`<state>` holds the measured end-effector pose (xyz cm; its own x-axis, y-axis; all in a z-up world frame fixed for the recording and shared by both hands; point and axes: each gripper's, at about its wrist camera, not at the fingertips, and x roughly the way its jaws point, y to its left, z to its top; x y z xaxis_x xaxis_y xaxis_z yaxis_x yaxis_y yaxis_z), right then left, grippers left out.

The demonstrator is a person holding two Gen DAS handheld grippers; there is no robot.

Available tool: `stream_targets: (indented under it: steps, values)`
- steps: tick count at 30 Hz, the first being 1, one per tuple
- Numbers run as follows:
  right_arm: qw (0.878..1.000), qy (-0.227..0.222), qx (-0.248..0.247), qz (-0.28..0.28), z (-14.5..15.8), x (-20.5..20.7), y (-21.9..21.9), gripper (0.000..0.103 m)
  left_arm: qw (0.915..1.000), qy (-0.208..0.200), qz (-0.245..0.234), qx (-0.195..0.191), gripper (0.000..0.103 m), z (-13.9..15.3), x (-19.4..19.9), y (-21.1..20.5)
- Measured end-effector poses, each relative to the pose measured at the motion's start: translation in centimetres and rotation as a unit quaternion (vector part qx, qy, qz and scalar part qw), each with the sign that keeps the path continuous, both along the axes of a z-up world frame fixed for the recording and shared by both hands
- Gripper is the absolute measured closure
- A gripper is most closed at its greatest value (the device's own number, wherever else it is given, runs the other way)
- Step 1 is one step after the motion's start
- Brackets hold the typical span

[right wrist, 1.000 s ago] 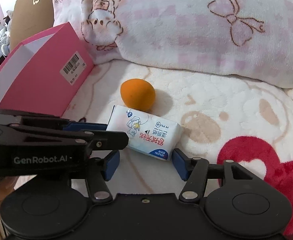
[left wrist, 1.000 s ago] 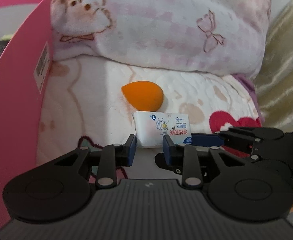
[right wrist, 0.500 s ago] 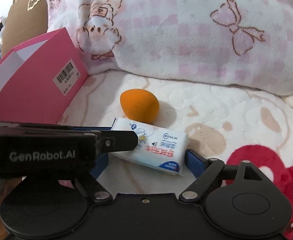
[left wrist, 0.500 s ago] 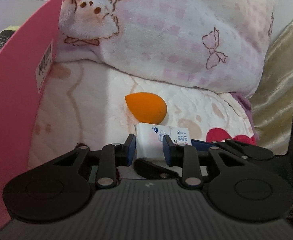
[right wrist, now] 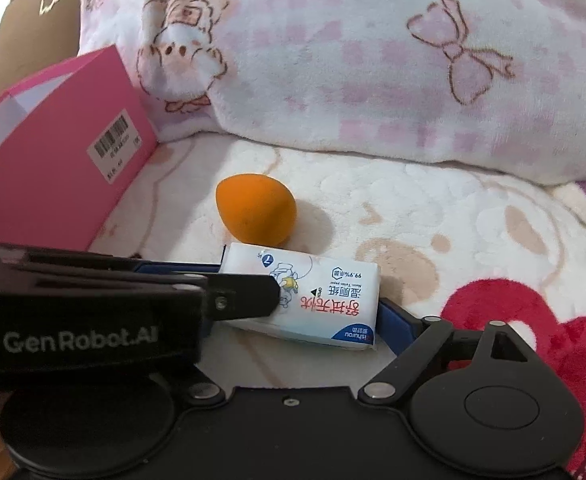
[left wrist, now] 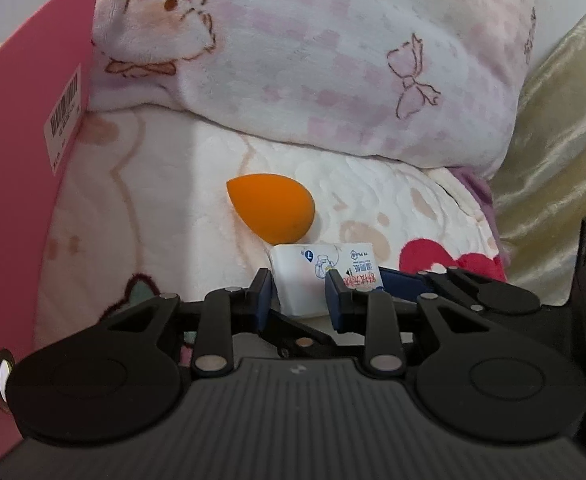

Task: Organize objects
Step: 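Close the left gripper on the white tissue packet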

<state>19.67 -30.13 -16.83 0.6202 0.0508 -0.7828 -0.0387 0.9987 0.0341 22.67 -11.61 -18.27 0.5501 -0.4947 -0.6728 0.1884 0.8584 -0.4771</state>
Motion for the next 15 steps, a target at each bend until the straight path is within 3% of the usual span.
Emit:
stream_targets:
  steps: [15]
  values:
    - [1.0, 0.018, -0.022, 0.007, 1.5, -2.1, 0.5, 0.02, 0.9998, 0.017, 0.004, -0.006, 0.076, 0.9, -2.3, -0.5]
